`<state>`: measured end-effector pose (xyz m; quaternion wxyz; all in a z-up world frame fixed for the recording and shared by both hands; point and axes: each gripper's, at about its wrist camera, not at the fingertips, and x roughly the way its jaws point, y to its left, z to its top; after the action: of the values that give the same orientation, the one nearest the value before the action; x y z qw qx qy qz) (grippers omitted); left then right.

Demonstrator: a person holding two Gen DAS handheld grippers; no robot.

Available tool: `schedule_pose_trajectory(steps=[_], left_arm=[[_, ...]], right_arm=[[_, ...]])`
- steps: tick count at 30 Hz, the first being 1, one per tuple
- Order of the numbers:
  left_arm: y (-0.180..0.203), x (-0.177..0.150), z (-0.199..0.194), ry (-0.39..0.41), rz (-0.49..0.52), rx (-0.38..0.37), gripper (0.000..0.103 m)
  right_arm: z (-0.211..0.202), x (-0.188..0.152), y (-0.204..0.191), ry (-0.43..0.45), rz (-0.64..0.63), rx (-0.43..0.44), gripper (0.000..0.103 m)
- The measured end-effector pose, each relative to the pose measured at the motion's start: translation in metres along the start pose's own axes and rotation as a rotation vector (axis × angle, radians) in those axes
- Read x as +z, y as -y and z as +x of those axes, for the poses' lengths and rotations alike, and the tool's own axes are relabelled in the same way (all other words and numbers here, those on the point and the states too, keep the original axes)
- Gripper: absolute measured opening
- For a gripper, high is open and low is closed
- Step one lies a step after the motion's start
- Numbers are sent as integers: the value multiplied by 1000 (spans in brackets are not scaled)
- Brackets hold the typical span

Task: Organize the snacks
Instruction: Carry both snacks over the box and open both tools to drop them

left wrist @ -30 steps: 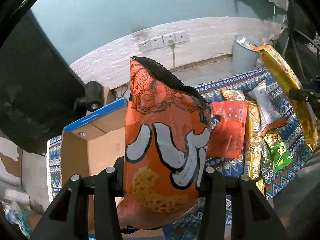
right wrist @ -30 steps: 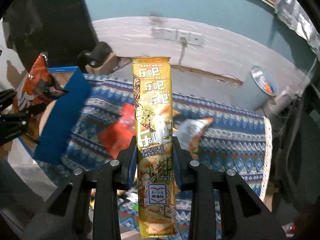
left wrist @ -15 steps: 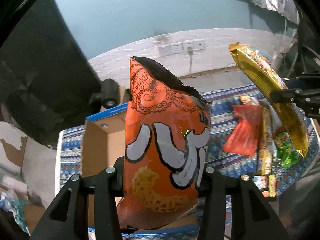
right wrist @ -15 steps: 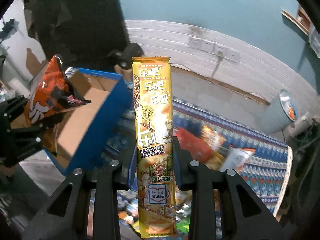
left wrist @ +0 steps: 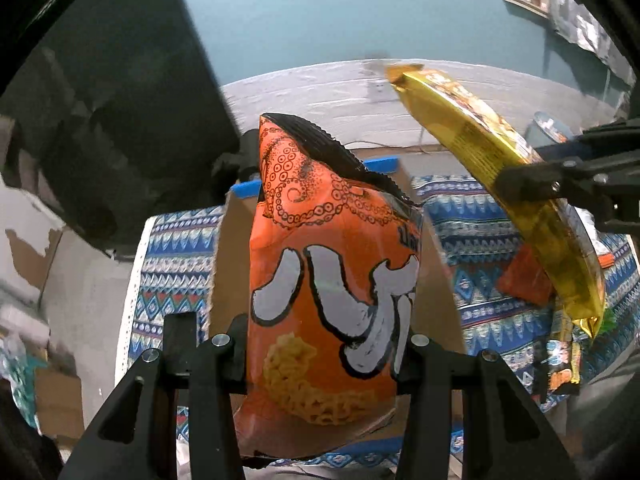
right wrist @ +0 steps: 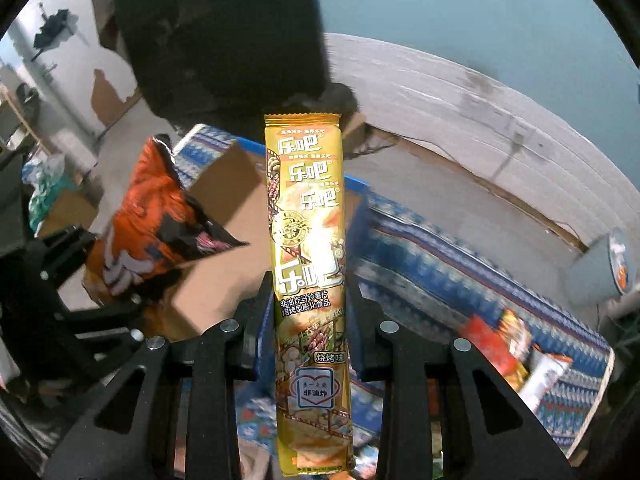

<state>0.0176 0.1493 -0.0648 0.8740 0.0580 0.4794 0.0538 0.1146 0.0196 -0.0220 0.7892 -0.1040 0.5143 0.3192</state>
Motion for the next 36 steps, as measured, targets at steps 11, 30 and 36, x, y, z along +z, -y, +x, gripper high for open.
schedule_pose_trajectory(steps=[11, 30, 36], left_arm=[[-52, -23, 27, -45, -109, 28, 46], [-74, -26, 46, -95, -208, 6, 74], [-59, -19, 34, -58, -163, 15, 77]], right_arm=[[57, 30, -48, -63, -21, 30, 29], [82, 31, -57, -104, -27, 49, 45], [70, 20, -40, -90, 4, 30, 61]])
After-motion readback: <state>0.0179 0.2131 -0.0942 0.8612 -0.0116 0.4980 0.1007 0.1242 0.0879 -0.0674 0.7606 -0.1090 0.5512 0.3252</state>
